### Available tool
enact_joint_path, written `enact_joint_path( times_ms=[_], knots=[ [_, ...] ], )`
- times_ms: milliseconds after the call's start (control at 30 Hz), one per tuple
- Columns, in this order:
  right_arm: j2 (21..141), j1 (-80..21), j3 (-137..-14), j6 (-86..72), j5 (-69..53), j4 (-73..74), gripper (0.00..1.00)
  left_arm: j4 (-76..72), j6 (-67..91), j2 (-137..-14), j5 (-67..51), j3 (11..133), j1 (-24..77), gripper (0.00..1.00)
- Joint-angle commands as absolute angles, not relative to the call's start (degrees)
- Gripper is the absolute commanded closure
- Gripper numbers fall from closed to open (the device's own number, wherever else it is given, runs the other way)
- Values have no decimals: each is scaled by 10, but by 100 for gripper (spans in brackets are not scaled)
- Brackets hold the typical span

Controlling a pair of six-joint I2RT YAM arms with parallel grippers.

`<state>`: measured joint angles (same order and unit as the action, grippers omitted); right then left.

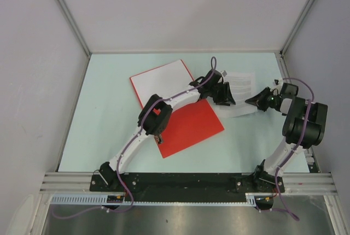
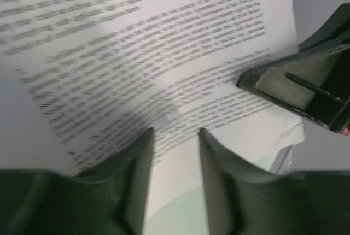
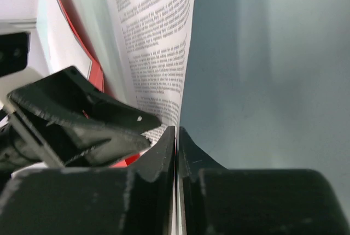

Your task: Put the files into the folder

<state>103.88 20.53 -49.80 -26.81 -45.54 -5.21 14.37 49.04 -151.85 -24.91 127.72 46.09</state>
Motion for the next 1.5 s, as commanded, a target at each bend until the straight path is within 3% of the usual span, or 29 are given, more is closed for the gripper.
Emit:
enact_joint_path(
  times_ms=[0,167,300,600,700,867,1000,1100,1267,1467],
  knots=[
    [981,200,-569,-233,-421,23,95,228,444,-1472,-269,1341,454,48],
    [905,169,-708,-192,-318,201,100,221,444,-1350,-302,1336,436,29],
    [835,151,-715,-235,-301,250,100,249,416,-1189,-305,1268,427,26],
    [690,2,-707,-447,-237,220,100,210,368,-841,-271,836,377,24],
    [688,-75,-707,-495,-199,169,100,211,363,-730,-258,690,348,23],
    [714,-187,-695,-515,-96,128,100,266,356,-578,-214,556,292,21],
    [699,-290,-622,-501,93,101,100,321,352,-509,-153,463,239,18],
    [674,-359,-487,-533,194,11,100,307,370,-480,-156,405,197,18],
    [670,-465,-341,-566,316,-112,100,286,408,-506,-170,353,134,20],
    [673,-581,-294,-681,482,-124,100,211,437,-553,-185,307,69,27]
  ],
)
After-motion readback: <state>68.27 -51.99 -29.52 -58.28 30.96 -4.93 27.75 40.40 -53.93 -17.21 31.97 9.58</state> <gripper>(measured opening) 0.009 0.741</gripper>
